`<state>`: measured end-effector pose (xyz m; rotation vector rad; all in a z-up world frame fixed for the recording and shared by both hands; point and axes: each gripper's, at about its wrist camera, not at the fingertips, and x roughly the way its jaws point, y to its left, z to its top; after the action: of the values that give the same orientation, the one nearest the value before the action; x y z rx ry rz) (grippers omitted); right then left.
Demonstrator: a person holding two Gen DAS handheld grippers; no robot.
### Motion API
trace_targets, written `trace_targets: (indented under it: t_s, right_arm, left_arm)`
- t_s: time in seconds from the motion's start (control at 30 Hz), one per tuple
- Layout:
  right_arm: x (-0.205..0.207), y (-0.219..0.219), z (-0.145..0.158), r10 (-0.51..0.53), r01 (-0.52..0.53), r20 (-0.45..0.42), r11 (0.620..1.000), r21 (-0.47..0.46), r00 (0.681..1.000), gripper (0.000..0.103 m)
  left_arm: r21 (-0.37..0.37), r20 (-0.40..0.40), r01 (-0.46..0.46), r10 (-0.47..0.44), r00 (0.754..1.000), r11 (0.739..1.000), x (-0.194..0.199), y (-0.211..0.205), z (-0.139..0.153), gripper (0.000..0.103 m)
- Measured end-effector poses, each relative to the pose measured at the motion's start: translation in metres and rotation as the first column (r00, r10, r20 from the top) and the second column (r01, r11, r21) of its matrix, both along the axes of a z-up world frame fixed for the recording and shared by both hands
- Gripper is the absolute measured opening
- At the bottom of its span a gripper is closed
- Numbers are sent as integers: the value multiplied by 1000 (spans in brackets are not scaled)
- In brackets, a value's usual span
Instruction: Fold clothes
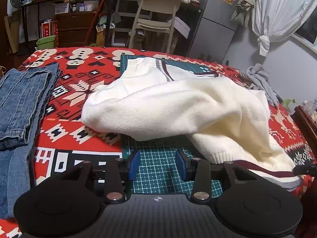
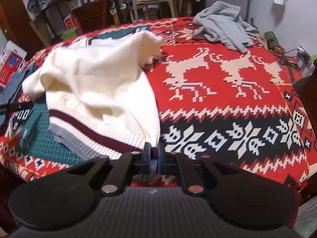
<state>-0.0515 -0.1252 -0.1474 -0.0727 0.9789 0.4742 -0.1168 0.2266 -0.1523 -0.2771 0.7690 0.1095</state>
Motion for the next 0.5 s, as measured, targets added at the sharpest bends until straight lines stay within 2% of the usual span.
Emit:
trace_targets:
  t_s: [0.13,0.23,0.37,0.5]
  right_arm:
    - [-2,9,17,25,-21,87,999,-43,996,17]
    - [-5,23,33,70,-67,140,997,-31,988,19]
    - [-11,63,41,191,-194,157,981,4,969,19]
    - [-16,115,32,300,-308,129,950,50,945,20]
  left_arm:
    - [-9,7,-9,9,1000,1000,-3,2,4,39]
    - [-4,9,-2,2,1000,1000,-8,-1,8,39]
    - [-6,-8,-9,9,1000,1000,-14,-4,9,39]
    - [9,-31,-12,12,999,1000,-22,-6,9,39]
